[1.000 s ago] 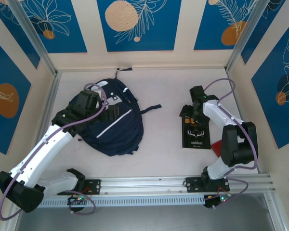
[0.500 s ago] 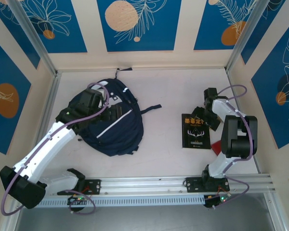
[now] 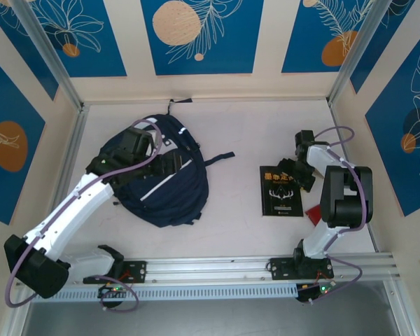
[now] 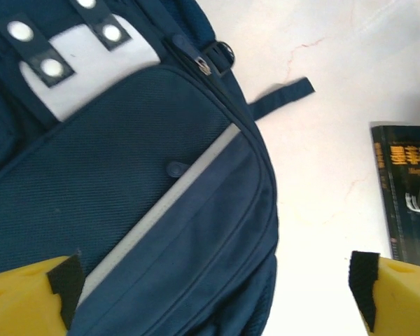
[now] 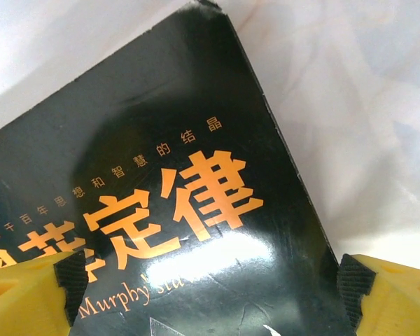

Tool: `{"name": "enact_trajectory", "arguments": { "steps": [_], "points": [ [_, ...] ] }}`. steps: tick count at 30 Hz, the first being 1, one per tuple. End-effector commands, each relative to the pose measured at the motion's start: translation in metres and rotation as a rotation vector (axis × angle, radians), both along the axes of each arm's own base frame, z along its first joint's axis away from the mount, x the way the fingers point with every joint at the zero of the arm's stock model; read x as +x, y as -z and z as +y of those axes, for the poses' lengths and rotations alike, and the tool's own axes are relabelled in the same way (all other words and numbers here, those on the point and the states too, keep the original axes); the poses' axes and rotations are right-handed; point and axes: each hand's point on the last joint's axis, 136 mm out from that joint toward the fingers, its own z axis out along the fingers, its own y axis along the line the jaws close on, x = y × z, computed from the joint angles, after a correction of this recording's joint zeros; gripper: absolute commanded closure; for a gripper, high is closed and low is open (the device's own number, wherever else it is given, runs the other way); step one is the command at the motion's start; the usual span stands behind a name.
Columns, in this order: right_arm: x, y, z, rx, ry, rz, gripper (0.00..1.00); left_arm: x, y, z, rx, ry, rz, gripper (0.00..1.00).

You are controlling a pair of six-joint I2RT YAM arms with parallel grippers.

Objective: Pack the student bag

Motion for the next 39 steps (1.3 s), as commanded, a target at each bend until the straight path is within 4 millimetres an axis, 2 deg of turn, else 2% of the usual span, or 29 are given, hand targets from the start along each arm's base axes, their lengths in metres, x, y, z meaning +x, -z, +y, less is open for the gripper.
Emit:
{"name": "enact_trajectory", "arguments": {
  "steps": [1,8,12,16,21,24,27,31,39],
  "points": [
    [-0.021,0.008,0.045,0.140,-0.043,0.050,0.07,0.001,0.000,-0.025,-0.072,0.061,0.048,0.06],
    [-0.040,0.001,0.099,0.175,-0.098,0.036,0.08,-0.006,0.020,-0.077,-0.081,0.150,0.106,0.07],
    [-0.044,-0.014,0.122,0.168,-0.141,-0.003,0.08,-0.014,0.038,-0.109,-0.086,0.171,0.155,0.09],
    [-0.041,-0.031,0.109,0.081,-0.146,-0.047,0.09,-0.025,0.053,-0.144,-0.071,0.235,0.187,0.11],
    [-0.042,-0.042,0.091,0.025,-0.143,-0.117,0.11,-0.033,0.075,-0.174,-0.021,0.248,0.228,0.15],
    [-0.048,-0.036,0.090,0.065,-0.130,-0.112,0.14,-0.037,0.092,-0.193,-0.007,0.263,0.257,0.21],
    [-0.056,-0.027,0.091,0.097,-0.131,-0.089,0.19,-0.037,0.107,-0.204,0.013,0.270,0.285,0.23],
    [-0.066,-0.014,0.094,0.134,-0.134,-0.048,0.25,-0.038,0.126,-0.220,0.012,0.306,0.328,0.31],
    [-0.076,0.000,0.102,0.184,-0.158,-0.002,0.41,-0.039,0.156,-0.225,0.067,0.330,0.384,0.41]
  ]
}}
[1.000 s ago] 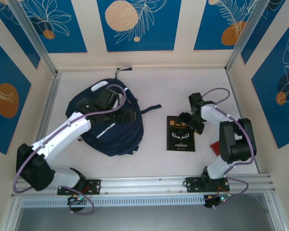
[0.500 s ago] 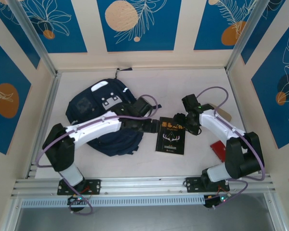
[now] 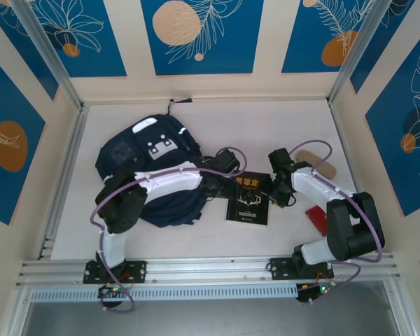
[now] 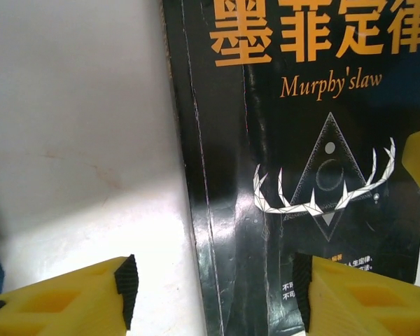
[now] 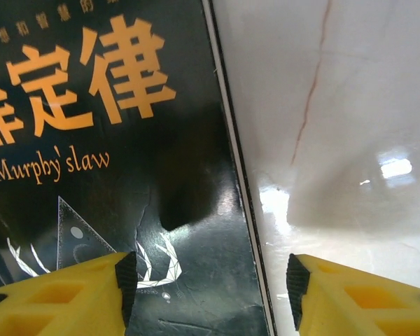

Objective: Pack the student bag

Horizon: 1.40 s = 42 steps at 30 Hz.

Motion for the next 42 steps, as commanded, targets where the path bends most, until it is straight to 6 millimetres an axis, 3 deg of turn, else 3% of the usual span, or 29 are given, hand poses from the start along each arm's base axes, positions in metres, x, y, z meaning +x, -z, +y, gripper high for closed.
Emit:
{"name": "enact_trajectory", "arguments": {
  "steps": [1,8,17,23,32,39,42],
  "points": [
    [-0.005,0.006,0.010,0.061,-0.029,0.028,0.41,-0.005,0.002,-0.012,-0.013,0.038,0.025,0.43],
    [-0.007,0.013,0.011,0.067,-0.038,0.049,0.47,-0.007,0.017,-0.015,0.000,0.025,0.066,0.49],
    [-0.010,0.017,0.015,0.089,-0.047,0.064,0.52,-0.009,0.029,-0.013,0.015,-0.003,0.100,0.46],
    [-0.012,0.019,0.016,0.096,-0.053,0.072,0.54,-0.014,0.031,-0.024,-0.028,-0.001,0.147,0.45],
    [-0.011,0.016,0.031,0.179,-0.083,0.073,0.54,-0.024,0.004,-0.047,-0.168,0.079,0.186,0.46],
    [-0.009,0.005,0.050,0.283,-0.102,0.058,0.54,-0.030,-0.052,-0.066,-0.361,0.150,0.155,0.46],
    [-0.007,-0.002,0.058,0.337,-0.107,0.045,0.54,-0.030,-0.061,-0.062,-0.381,0.155,0.148,0.46]
  ]
}}
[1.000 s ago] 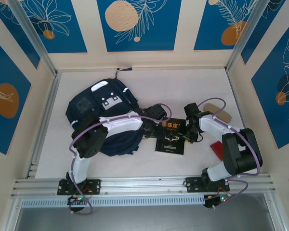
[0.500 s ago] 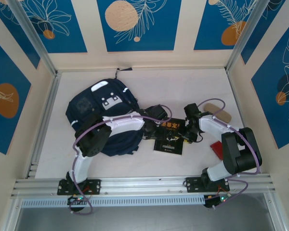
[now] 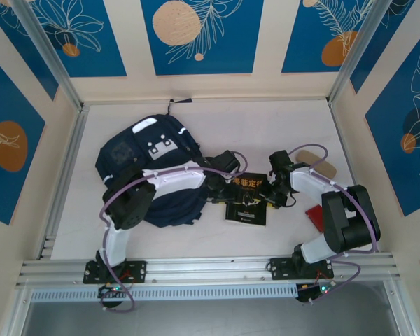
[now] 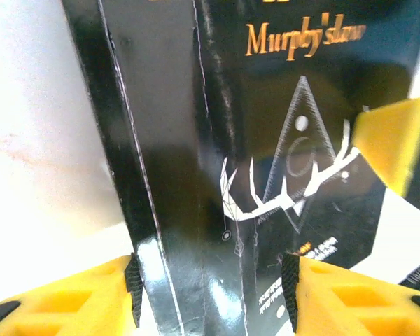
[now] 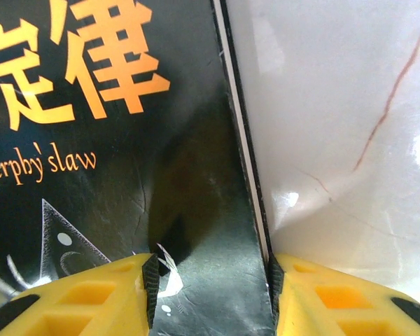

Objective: Pack the student bag

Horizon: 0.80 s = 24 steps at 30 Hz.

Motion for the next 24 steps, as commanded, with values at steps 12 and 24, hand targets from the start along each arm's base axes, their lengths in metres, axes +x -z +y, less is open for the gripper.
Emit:
{"name": "enact_trajectory", "arguments": {
  "steps": [12,24],
  "points": [
    [-0.001,-0.018,0.040,0.242,-0.040,-0.003,0.54,-0.012,-0.072,-0.045,-0.431,-0.012,0.090,0.46],
    [-0.004,-0.014,0.032,0.234,-0.008,-0.003,0.54,-0.002,-0.057,-0.045,-0.436,-0.126,0.153,0.49]
  ]
}}
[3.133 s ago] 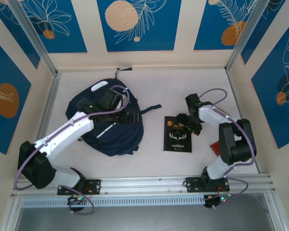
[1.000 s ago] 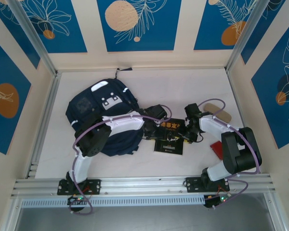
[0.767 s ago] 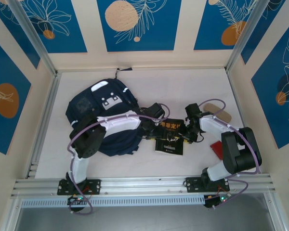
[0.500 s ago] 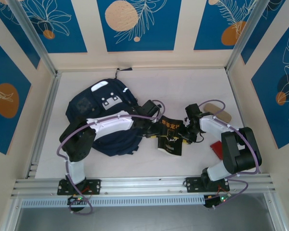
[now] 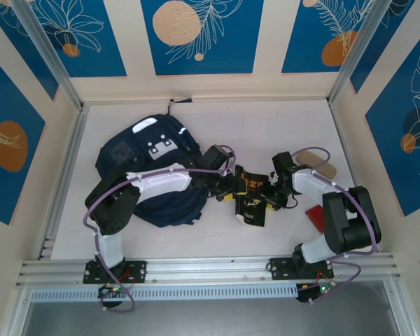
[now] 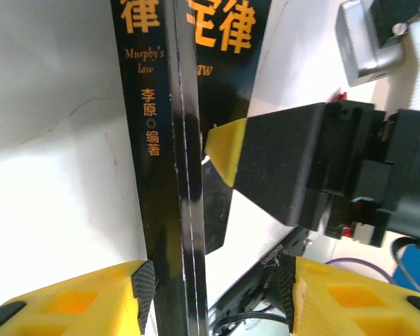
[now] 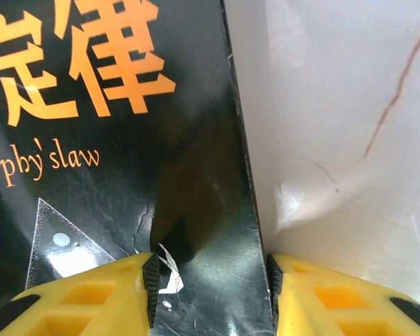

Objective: Pack the student bag

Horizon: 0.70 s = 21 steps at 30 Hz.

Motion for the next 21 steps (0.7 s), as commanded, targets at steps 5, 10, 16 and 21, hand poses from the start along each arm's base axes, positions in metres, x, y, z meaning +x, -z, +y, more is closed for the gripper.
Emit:
{"name": "enact_trajectory", "arguments": {
  "steps": [5,10,16,21],
  "points": [
    [0.000,-0.015,0.029,0.174,-0.021,-0.015,0.54,-0.004,-0.007,-0.027,-0.141,0.000,0.039,0.51],
    [0.000,-0.015,0.027,0.171,-0.015,-0.019,0.54,-0.002,0.000,-0.021,-0.094,-0.017,0.035,0.53],
    [0.000,-0.015,0.025,0.168,-0.008,-0.021,0.54,0.004,0.008,-0.019,-0.092,-0.073,0.058,0.53],
    [0.000,-0.016,0.025,0.166,-0.005,-0.022,0.54,0.011,0.011,-0.022,-0.076,-0.083,0.045,0.50]
  ]
}}
